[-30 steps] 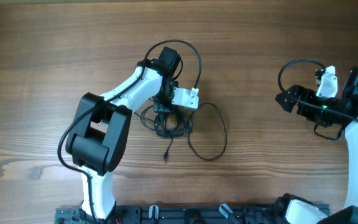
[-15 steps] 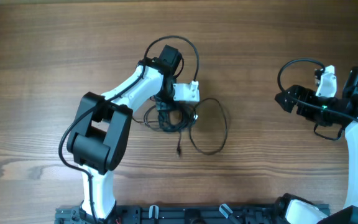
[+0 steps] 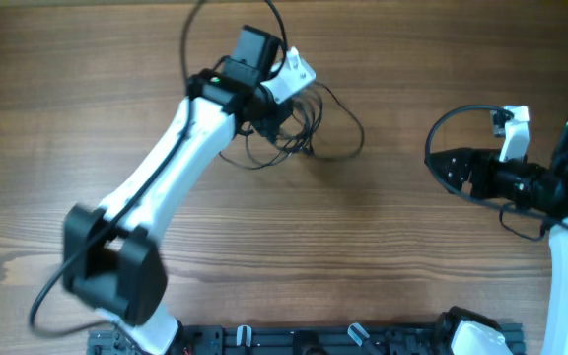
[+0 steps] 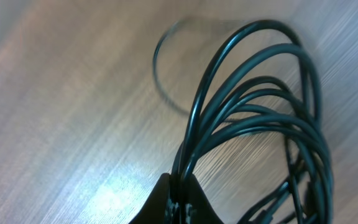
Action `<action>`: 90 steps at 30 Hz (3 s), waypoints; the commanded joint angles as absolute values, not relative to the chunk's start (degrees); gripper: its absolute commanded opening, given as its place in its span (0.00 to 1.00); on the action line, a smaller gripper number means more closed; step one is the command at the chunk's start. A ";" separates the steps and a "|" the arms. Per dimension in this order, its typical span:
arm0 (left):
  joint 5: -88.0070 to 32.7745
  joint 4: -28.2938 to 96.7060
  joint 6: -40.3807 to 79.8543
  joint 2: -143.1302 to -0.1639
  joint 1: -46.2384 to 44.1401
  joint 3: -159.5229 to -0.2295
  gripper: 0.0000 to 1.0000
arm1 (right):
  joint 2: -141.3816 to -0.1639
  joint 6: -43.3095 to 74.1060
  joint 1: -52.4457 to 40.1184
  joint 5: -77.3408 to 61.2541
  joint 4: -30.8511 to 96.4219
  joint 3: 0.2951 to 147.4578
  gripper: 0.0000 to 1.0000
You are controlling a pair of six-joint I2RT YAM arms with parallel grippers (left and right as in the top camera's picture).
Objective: Untangle cables
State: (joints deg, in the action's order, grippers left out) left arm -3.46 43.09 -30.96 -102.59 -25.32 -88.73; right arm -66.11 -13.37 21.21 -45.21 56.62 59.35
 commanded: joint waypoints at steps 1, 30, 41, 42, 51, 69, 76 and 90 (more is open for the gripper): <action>-14.35 42.30 -23.05 -93.69 -25.02 -90.04 0.04 | -60.49 -15.53 21.39 -48.14 56.90 59.13 0.97; -30.65 38.96 -21.58 -85.38 -37.74 -90.04 0.04 | -54.04 -22.46 21.39 -66.46 59.09 59.13 0.99; -31.14 39.33 -23.79 -85.36 -43.05 -90.04 0.04 | -54.04 -5.61 21.41 -48.40 52.49 59.13 0.98; -31.79 39.35 -23.79 -85.23 -43.09 -90.04 0.04 | -54.04 -5.32 21.41 -46.17 52.45 59.13 0.98; -39.00 38.41 -25.50 -83.29 -43.07 -90.04 0.04 | -54.22 -6.22 21.41 -40.88 53.49 59.13 0.99; -33.74 40.29 -25.02 -80.20 -42.85 -90.02 0.04 | -54.19 1.10 21.41 -21.56 54.54 59.13 1.00; -25.54 41.36 -21.71 -80.18 -42.85 -90.02 0.04 | -54.19 -8.84 21.41 -35.27 56.84 59.13 1.00; -17.93 39.75 -15.40 -80.25 -42.87 -90.02 0.04 | -54.19 -27.77 21.39 -59.75 63.81 59.13 1.00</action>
